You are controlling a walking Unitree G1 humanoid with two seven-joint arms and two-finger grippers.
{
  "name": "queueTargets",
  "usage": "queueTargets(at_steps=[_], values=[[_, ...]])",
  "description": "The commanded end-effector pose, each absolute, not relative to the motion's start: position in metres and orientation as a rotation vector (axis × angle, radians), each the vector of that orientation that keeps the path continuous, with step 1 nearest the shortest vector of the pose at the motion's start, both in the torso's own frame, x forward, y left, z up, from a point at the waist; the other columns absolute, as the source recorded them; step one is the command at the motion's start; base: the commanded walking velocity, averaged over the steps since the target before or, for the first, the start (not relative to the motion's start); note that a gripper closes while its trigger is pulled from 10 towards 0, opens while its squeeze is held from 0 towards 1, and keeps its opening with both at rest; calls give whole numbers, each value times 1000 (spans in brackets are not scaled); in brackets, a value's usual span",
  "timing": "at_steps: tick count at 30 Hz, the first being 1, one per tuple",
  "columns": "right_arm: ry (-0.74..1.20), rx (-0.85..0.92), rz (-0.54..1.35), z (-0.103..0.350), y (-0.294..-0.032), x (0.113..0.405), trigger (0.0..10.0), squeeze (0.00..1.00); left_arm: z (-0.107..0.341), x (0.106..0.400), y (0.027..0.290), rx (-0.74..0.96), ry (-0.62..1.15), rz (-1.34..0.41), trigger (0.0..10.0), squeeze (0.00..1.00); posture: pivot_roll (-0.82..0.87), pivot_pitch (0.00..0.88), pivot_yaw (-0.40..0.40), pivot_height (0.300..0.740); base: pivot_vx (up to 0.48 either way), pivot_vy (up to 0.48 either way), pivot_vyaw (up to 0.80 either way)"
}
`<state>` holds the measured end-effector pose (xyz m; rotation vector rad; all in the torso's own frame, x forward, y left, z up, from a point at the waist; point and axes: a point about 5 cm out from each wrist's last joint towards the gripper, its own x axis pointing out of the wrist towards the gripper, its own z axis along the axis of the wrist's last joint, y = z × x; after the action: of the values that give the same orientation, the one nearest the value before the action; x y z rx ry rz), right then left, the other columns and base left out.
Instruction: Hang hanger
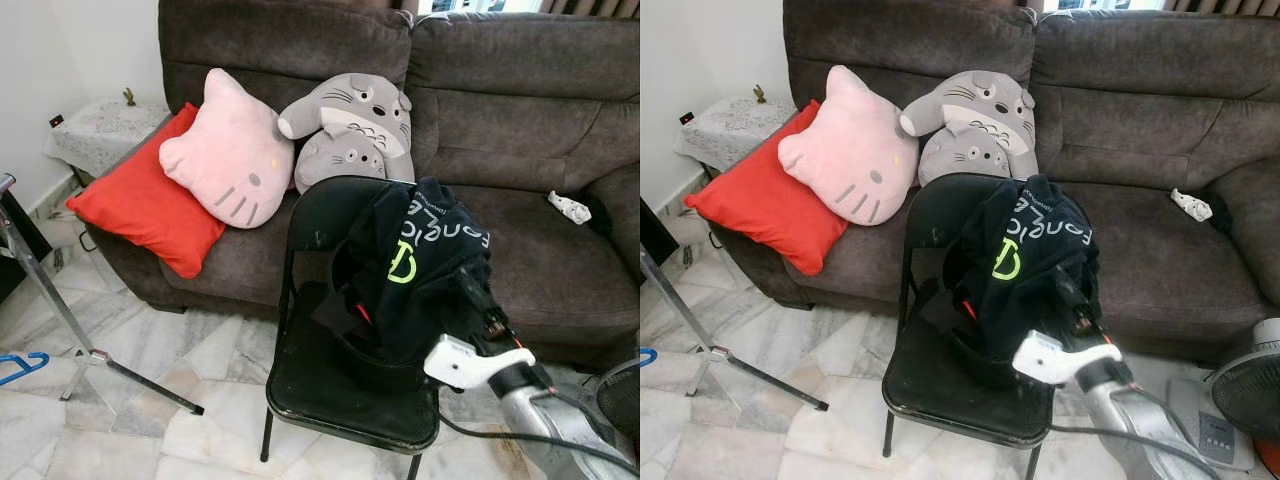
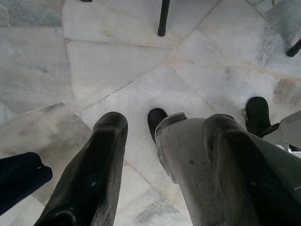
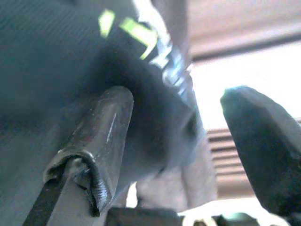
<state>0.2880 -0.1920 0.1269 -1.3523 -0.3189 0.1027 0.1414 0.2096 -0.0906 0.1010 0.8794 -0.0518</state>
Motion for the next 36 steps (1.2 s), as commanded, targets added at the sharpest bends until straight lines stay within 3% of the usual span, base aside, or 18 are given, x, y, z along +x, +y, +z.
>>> queueTargets(at_steps=[1,8,15,21,28,32,36], values=[[-413,-1355,101,139,-184,288,10000,0,-96,130,206,93,925,-62,10000,0,-117,98,-26,740,0,0,0],[-521,-1356,128,155,-173,296,10000,0,-96,130,206,94,926,-64,10000,0,-119,98,-25,740,0,0,0],[-421,-1307,266,133,-166,292,10000,0,-96,130,205,93,927,-66,10000,0,-121,102,-23,740,0,0,0],[-464,-1297,134,149,-178,290,10000,0,-96,130,206,96,928,-65,10000,0,-124,106,-22,740,0,0,0],[-495,-1314,-74,167,-190,258,10000,0,-96,129,207,101,933,-68,10000,0,-135,112,-22,740,0,0,0],[-484,-1326,-51,159,-187,238,10000,0,-96,129,207,106,937,-81,10000,0,-153,117,-20,740,0,0,0],[-317,-1312,7,128,-192,226,10000,0,-97,128,207,108,945,-83,10000,0,-156,117,-20,740,0,0,0]])
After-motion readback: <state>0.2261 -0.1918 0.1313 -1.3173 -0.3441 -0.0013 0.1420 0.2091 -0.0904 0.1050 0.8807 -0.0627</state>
